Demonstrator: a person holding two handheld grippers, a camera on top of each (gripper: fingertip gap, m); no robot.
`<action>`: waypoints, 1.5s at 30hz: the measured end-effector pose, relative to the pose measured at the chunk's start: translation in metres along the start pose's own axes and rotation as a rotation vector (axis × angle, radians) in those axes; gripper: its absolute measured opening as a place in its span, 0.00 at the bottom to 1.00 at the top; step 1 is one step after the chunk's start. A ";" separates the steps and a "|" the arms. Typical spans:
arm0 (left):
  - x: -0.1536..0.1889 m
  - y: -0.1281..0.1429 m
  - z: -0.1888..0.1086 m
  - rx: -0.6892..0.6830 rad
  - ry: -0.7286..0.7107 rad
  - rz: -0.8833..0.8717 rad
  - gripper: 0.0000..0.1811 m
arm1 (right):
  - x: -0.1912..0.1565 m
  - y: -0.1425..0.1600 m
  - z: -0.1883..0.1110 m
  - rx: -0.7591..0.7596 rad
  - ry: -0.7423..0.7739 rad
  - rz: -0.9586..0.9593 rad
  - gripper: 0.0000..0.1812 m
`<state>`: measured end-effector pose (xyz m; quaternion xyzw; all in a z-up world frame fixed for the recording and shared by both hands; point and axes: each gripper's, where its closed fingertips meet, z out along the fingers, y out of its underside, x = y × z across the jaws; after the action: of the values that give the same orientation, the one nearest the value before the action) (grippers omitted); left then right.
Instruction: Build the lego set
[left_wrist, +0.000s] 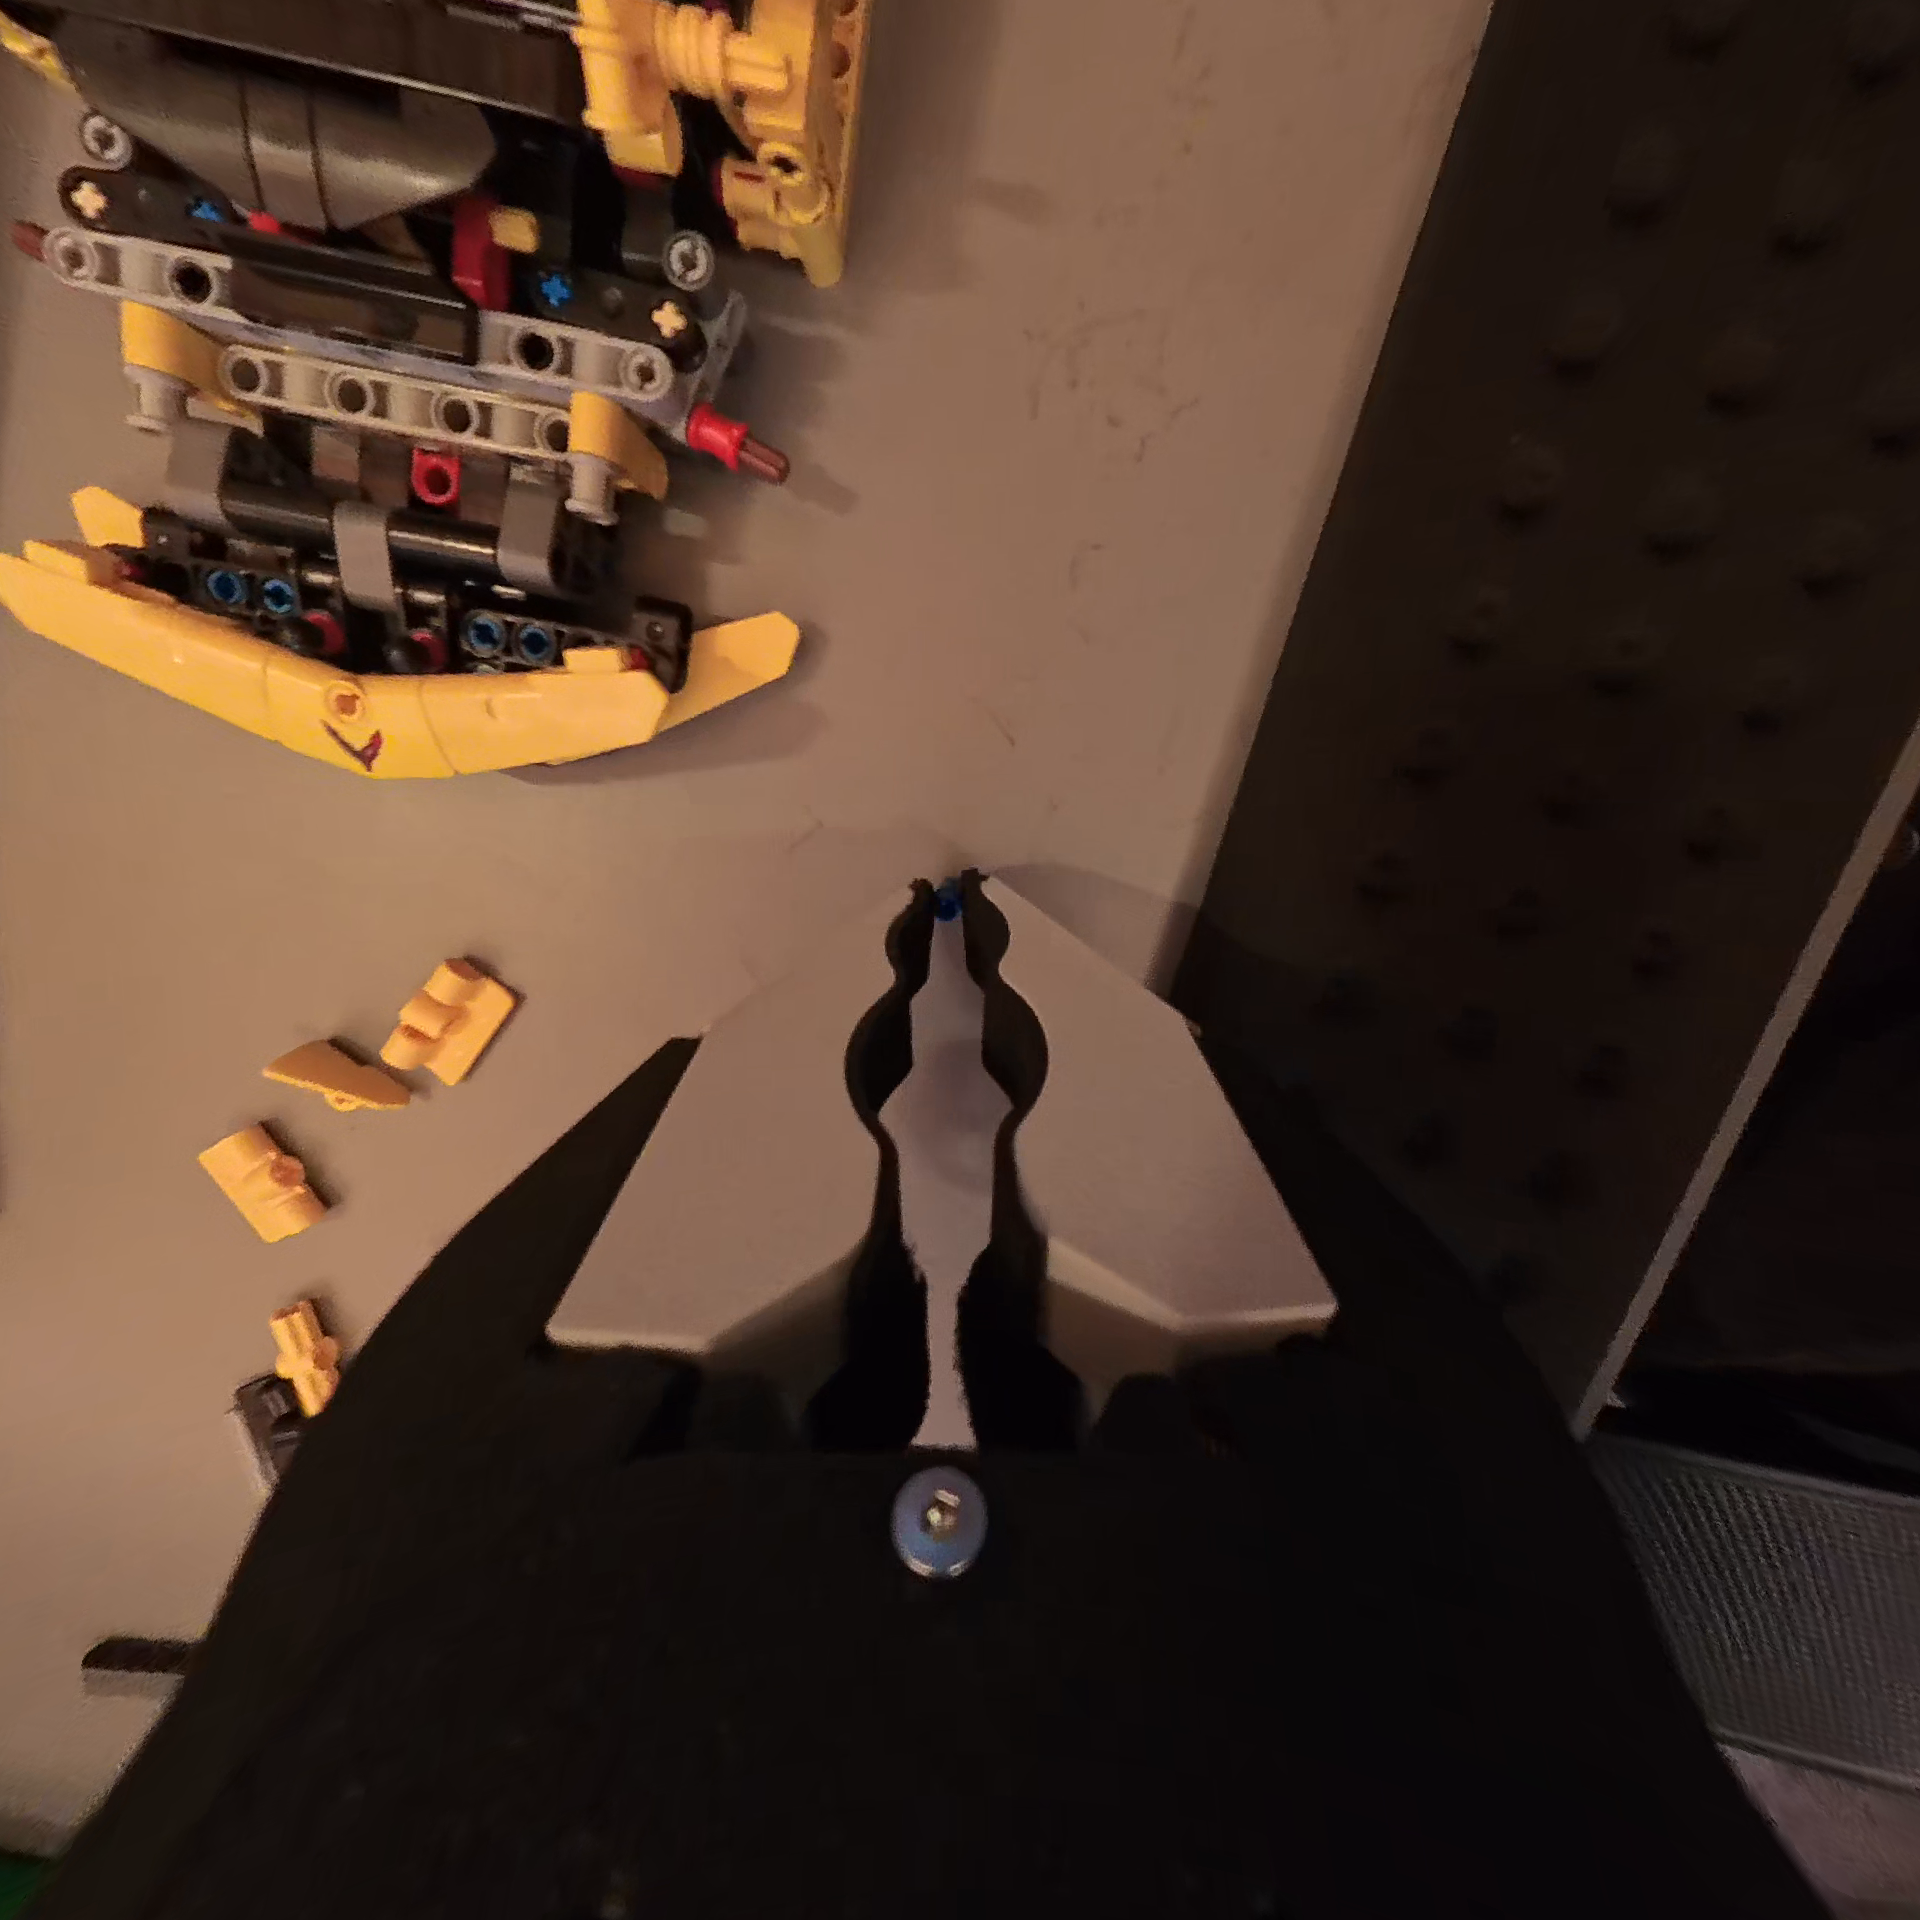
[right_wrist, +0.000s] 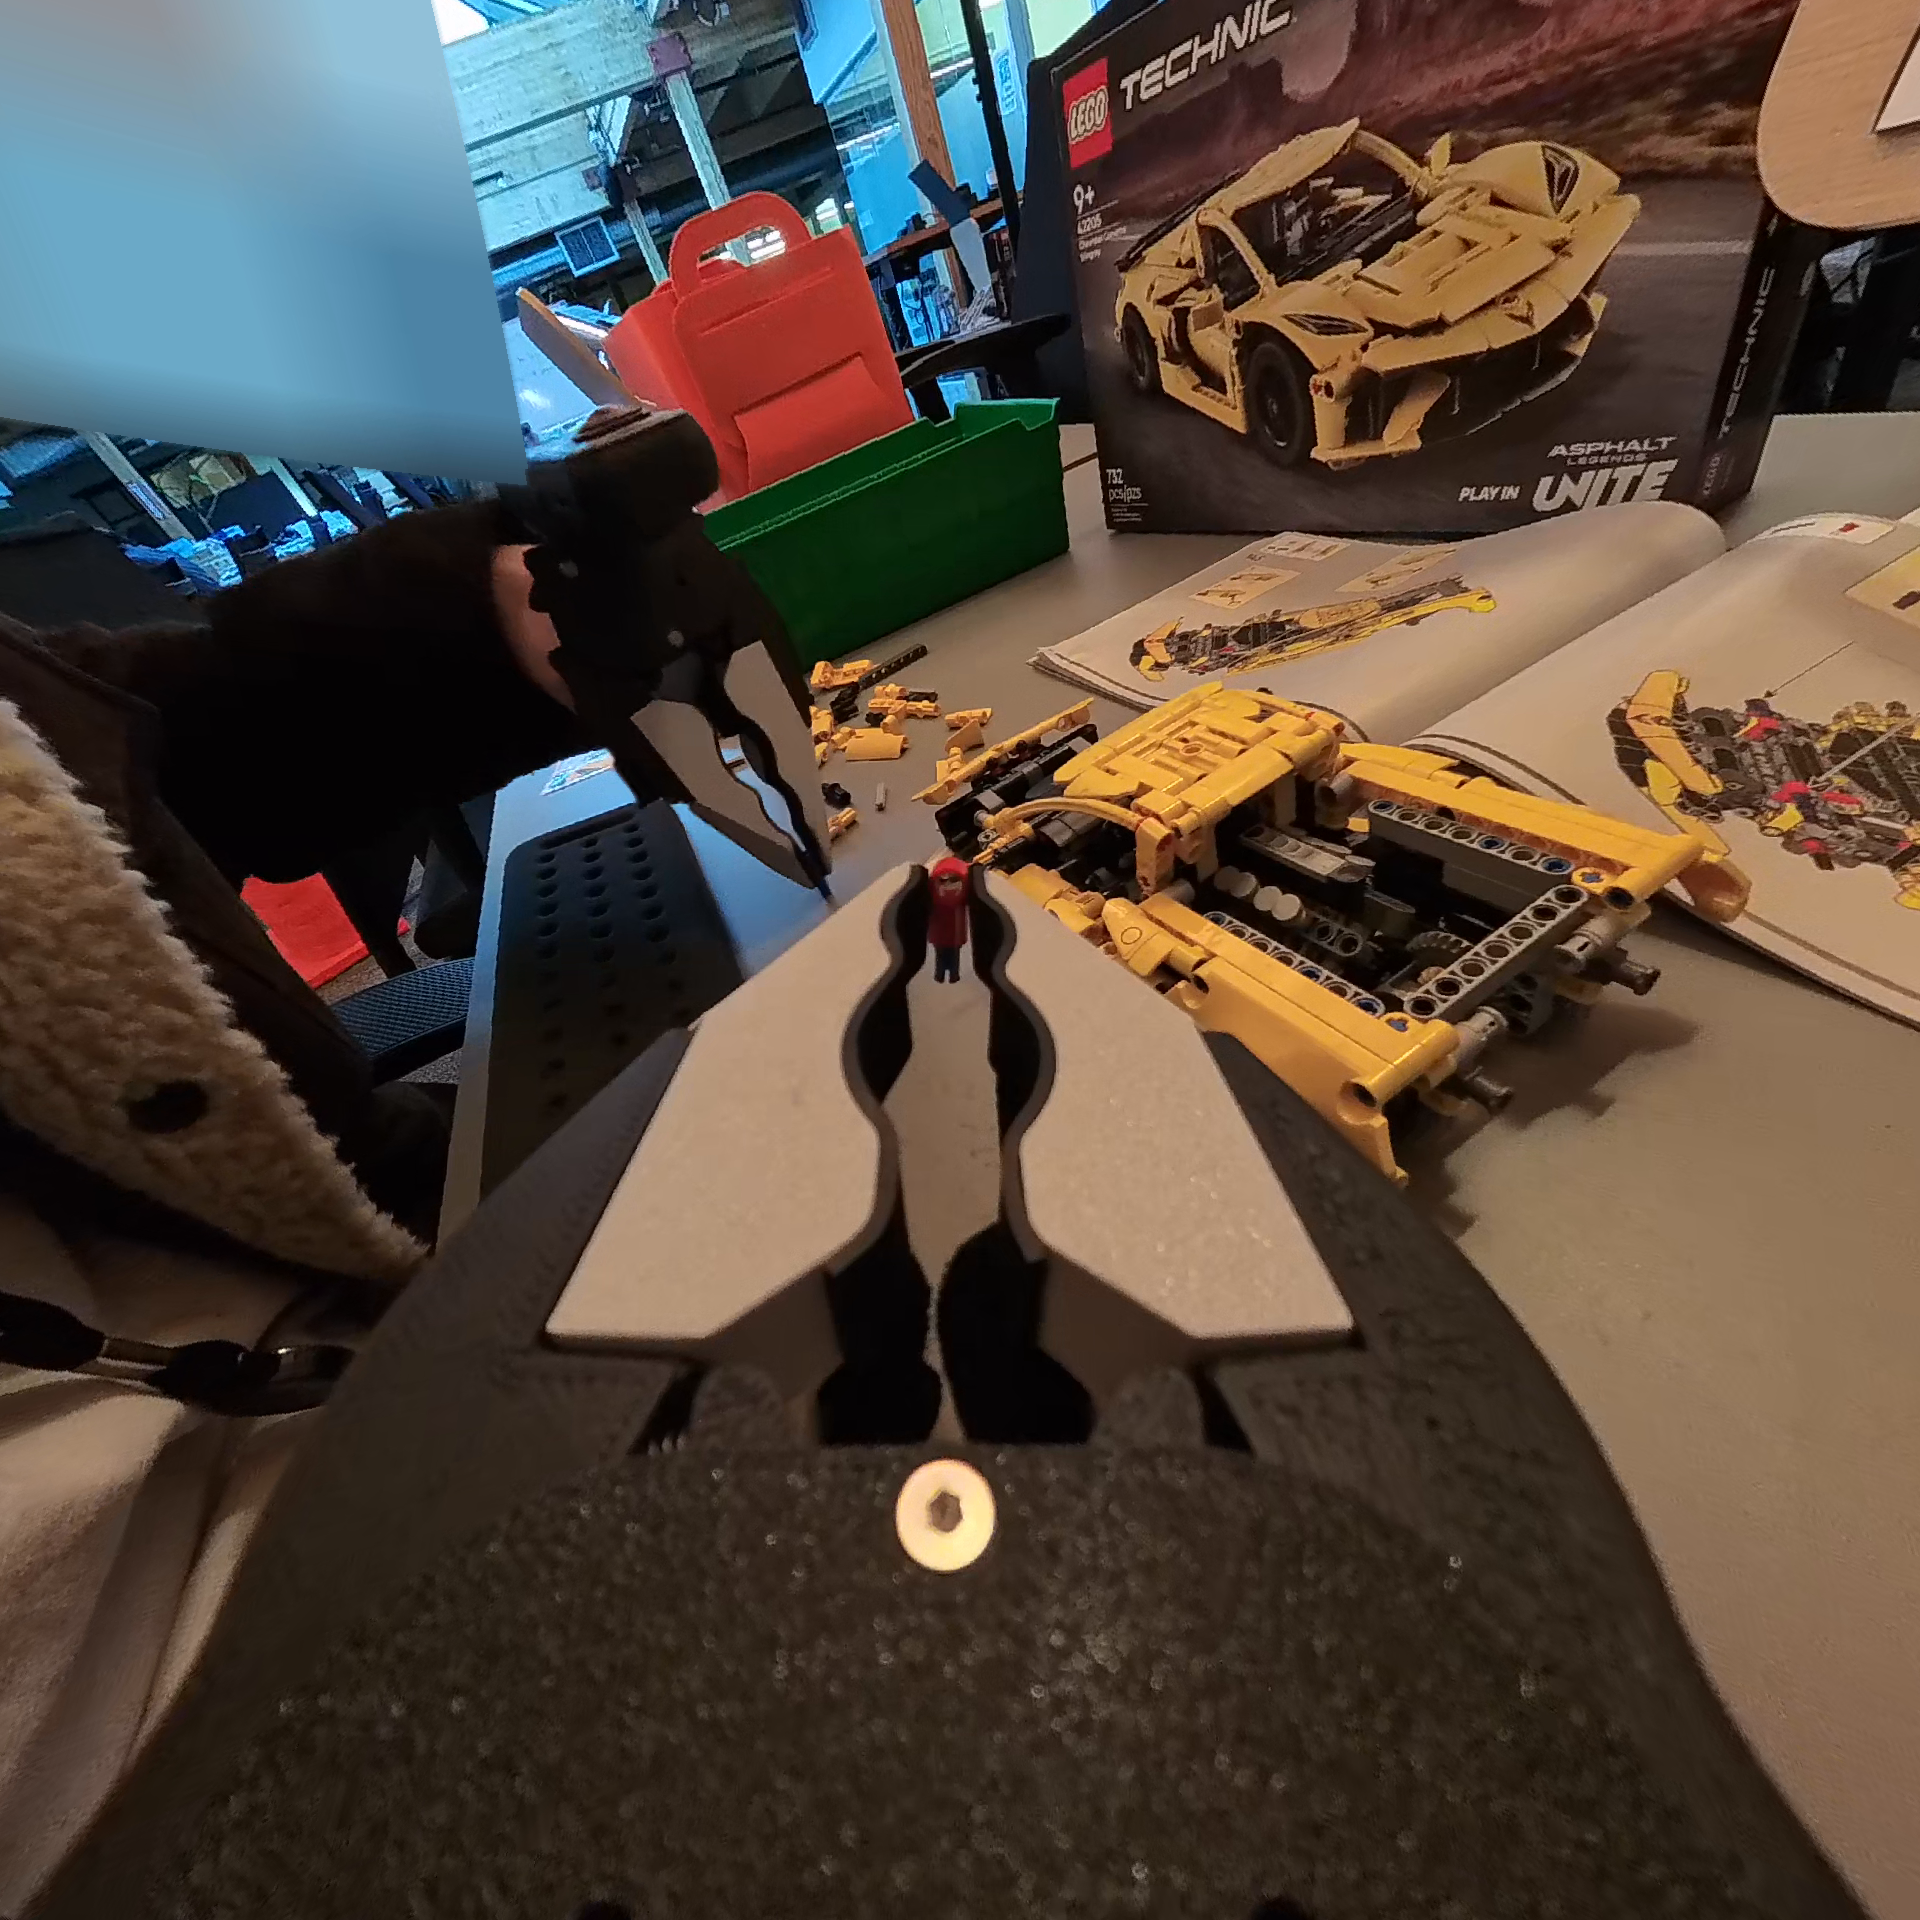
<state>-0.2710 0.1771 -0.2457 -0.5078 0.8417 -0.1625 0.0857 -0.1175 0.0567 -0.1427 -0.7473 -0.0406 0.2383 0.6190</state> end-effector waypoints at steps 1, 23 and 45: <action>-0.002 -0.004 -0.002 0.029 -0.005 -0.007 0.03 | 0.000 0.000 0.000 0.000 -0.001 0.000 0.03; -0.139 -0.215 -0.141 1.466 0.444 -0.556 0.02 | 0.112 -0.135 0.075 0.114 -0.137 0.114 0.03; -0.116 -0.221 -0.119 1.486 0.634 -0.567 0.02 | 0.079 -0.116 0.096 0.156 -0.151 -0.039 0.03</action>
<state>-0.0700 0.2066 -0.0571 -0.4417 0.3418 -0.8218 0.1130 -0.0599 0.1983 -0.0685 -0.6759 -0.0830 0.2844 0.6748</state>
